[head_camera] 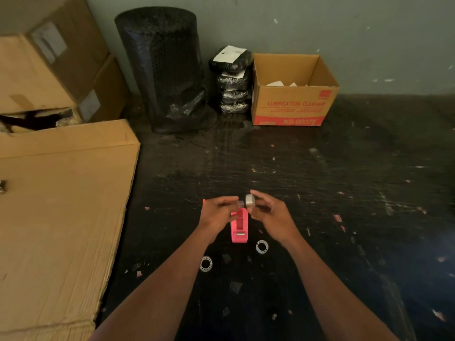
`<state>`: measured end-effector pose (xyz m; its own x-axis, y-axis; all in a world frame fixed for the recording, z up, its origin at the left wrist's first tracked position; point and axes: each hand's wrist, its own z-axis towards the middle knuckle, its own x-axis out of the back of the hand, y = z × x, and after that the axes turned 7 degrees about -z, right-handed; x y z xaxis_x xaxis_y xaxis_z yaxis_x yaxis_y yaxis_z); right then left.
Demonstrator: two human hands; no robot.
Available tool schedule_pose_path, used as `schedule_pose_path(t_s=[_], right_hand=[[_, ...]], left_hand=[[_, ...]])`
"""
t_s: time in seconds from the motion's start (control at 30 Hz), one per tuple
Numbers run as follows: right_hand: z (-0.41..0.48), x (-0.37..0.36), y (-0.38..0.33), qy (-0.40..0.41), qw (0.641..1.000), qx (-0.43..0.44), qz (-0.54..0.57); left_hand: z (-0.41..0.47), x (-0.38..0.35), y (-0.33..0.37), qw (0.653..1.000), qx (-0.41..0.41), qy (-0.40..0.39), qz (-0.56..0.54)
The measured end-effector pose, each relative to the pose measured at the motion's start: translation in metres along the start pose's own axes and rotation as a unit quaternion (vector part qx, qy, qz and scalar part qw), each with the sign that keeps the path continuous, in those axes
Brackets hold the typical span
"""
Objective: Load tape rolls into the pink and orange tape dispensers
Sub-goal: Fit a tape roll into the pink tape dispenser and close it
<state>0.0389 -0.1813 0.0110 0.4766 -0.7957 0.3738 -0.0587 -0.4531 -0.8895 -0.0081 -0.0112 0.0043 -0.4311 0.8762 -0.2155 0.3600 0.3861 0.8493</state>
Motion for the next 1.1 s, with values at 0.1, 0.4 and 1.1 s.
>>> schedule_pose_path(t_s=[0.1, 0.4, 1.1], right_hand=[[0.008, 0.003, -0.003, -0.022, 0.999, -0.017, 0.015], [0.011, 0.005, -0.004, -0.035, 0.998, -0.02, 0.037], [0.017, 0.005, -0.006, -0.045, 0.996, -0.012, -0.071]], left_hand=[[-0.001, -0.003, 0.006, 1.0, -0.004, -0.015, -0.013], [-0.001, -0.006, 0.01, 0.999, -0.007, -0.035, -0.005], [0.004, -0.001, -0.006, 0.999, -0.015, -0.005, 0.036]])
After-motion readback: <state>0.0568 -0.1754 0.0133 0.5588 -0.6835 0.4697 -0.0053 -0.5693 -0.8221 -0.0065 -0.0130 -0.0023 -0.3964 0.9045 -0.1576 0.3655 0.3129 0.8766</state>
